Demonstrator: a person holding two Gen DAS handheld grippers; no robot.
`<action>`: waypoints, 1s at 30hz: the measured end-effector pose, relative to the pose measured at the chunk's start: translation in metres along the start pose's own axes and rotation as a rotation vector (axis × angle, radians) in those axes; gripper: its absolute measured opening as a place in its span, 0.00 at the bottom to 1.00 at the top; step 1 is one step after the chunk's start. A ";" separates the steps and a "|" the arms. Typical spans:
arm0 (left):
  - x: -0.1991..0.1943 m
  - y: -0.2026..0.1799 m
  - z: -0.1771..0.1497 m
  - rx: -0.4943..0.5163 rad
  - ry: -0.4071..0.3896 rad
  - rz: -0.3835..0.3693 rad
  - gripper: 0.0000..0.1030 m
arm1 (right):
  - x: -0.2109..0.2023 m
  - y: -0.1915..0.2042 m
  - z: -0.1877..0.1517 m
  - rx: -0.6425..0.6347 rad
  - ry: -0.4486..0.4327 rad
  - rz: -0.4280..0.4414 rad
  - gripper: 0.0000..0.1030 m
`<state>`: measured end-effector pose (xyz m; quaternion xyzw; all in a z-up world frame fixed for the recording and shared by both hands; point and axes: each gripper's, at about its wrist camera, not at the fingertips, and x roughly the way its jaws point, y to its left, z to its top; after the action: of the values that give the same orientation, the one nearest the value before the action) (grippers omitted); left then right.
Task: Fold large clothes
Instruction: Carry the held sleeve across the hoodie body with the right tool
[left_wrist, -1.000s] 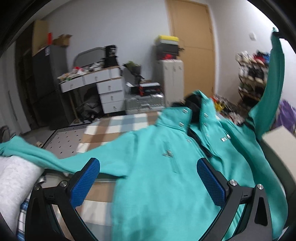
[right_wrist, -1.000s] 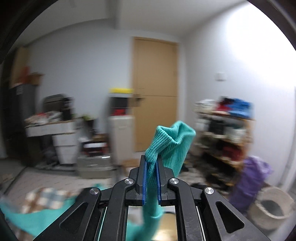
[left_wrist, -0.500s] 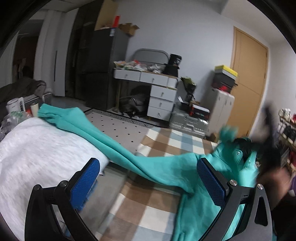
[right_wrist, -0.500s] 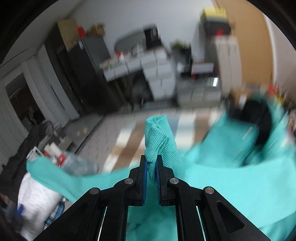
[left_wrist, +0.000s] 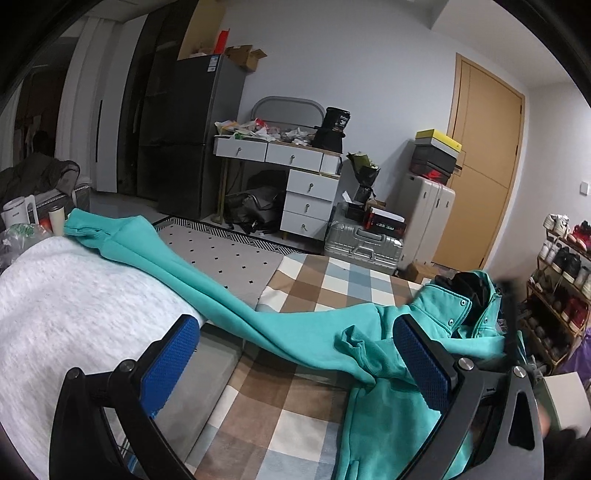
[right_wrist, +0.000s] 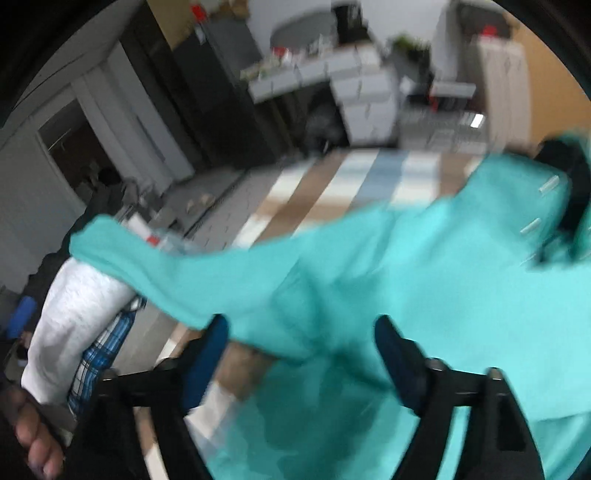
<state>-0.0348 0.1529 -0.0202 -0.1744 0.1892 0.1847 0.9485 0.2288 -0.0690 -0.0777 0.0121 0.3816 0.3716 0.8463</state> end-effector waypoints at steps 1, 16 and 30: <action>0.002 -0.001 -0.001 0.002 0.004 0.000 0.99 | -0.021 -0.018 0.005 -0.005 -0.047 -0.070 0.87; 0.012 -0.029 -0.022 0.161 0.098 0.023 0.99 | -0.035 -0.218 -0.047 0.098 0.177 -0.689 0.55; 0.028 -0.027 -0.026 0.197 0.183 0.023 0.99 | -0.111 -0.184 -0.066 0.247 0.011 -0.545 0.63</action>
<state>-0.0074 0.1269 -0.0471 -0.0942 0.2944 0.1594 0.9376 0.2514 -0.2904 -0.1095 0.0101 0.4176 0.0816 0.9049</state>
